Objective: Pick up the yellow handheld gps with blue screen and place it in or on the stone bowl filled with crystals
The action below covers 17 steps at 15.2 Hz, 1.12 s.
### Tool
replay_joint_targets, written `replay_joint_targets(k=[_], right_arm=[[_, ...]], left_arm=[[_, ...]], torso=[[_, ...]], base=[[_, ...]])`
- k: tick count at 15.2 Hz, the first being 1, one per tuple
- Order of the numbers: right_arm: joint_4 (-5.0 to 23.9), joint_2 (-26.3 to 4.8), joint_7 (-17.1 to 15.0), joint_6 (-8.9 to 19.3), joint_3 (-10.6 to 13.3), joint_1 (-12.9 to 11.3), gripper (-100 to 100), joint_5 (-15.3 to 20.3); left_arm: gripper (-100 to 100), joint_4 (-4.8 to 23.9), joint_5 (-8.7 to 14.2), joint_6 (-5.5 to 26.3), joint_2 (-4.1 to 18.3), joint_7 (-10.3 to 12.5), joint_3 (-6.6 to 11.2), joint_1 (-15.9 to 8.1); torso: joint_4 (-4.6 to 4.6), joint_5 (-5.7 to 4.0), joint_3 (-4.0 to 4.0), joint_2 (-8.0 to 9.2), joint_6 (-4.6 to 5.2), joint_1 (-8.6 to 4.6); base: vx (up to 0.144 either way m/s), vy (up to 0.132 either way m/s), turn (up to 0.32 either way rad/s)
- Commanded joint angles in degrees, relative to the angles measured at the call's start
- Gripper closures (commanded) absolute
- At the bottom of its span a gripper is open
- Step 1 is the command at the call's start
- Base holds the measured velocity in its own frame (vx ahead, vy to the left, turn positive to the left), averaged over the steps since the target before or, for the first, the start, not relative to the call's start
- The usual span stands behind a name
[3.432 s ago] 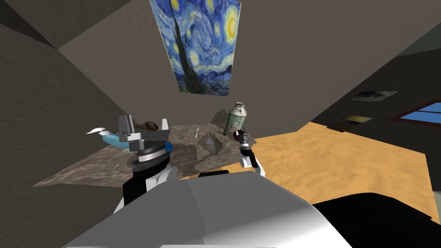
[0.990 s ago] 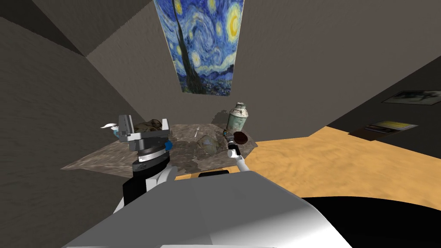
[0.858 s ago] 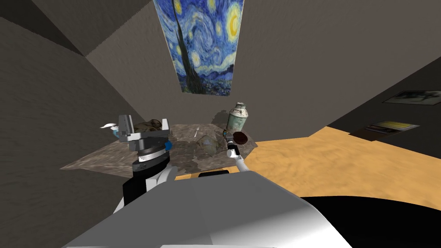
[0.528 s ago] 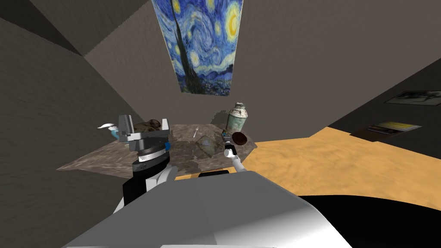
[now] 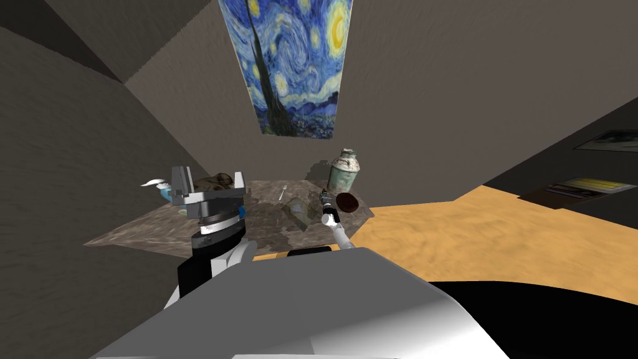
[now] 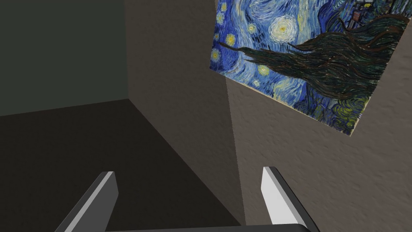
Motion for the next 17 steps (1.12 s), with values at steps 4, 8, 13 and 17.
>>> replay_joint_targets(k=[4, 8, 13, 17], right_arm=[[-0.02, -0.02, 0.07, -0.01, 0.02, -0.03, 100, 0.04], [-0.93, -3.54, -0.02, 0.52, -0.83, -1.36, 100, 0.02], [-3.60, -8.08, -0.30, 2.73, -4.40, -5.45, 100, -0.28], [-5.04, -8.86, -0.44, 4.46, -6.94, -7.76, 100, -0.63]], left_arm=[[0, 0.00, 0.00, 0.00, 0.00, 0.00, 0.00, 0.00], [0, 0.00, 0.00, 0.00, -0.01, 0.00, 0.00, 0.00], [0, 0.00, 0.00, 0.00, -0.01, 0.00, -0.01, -0.01], [0, 0.00, 0.00, 0.00, -0.01, 0.00, 0.00, -0.01]], torso=[[-0.01, -0.04, 0.02, 0.05, 0.00, -0.04], [0.04, 0.02, 0.08, 0.14, 0.10, 0.05], [0.18, 0.13, 0.36, 0.58, 0.20, 0.32], [0.20, 0.10, 0.37, 0.58, 0.22, 0.17]], base=[[0.002, 0.000, 0.001], [-0.028, 0.037, -0.050], [-0.104, 0.096, -0.175], [-0.094, 0.040, -0.151]])
